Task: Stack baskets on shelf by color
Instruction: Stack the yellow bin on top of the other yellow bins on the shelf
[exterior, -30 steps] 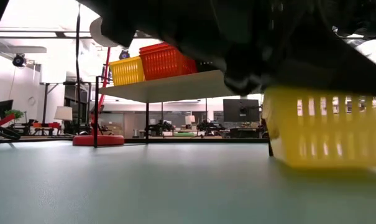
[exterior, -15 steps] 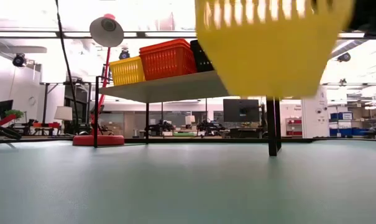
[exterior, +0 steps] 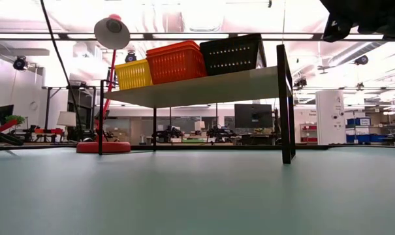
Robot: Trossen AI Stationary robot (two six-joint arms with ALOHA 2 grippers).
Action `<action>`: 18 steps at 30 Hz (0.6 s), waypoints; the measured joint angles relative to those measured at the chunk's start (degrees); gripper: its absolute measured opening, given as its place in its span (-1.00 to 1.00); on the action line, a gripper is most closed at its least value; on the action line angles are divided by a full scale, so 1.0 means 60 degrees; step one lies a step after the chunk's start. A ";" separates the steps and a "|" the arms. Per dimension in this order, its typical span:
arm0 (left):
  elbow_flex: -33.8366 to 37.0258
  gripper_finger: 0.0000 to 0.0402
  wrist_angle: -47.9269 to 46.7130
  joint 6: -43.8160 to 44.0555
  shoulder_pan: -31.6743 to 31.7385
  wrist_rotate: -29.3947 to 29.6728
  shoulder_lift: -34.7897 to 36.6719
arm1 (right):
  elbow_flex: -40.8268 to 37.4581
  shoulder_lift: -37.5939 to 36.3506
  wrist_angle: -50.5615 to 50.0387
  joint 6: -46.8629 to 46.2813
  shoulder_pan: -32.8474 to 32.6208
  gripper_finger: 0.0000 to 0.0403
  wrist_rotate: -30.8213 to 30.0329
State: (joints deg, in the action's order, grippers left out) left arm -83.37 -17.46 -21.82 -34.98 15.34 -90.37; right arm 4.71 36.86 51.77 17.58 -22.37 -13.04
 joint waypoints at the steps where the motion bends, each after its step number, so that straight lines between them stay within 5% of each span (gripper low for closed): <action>1: 0.0000 -0.99 -0.0262 -0.0095 -0.0001 0.0013 0.0201 | 0.0000 -0.0007 -0.0010 0.0000 0.0000 -0.96 0.0000; 11: 0.0016 -0.99 -0.3814 -0.0798 0.0479 0.1374 0.2346 | 0.0000 -0.0007 -0.0025 0.0058 0.0000 -0.96 0.0000; 18: 0.0314 -0.99 -0.4268 -0.1853 0.1565 0.1382 0.3752 | 0.0000 -0.0007 -0.0069 0.0078 0.0001 -0.96 0.0000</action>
State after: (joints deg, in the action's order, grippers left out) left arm -81.49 -43.07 -32.94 -25.59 23.63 -67.86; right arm 4.71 36.82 51.35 18.05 -22.37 -13.04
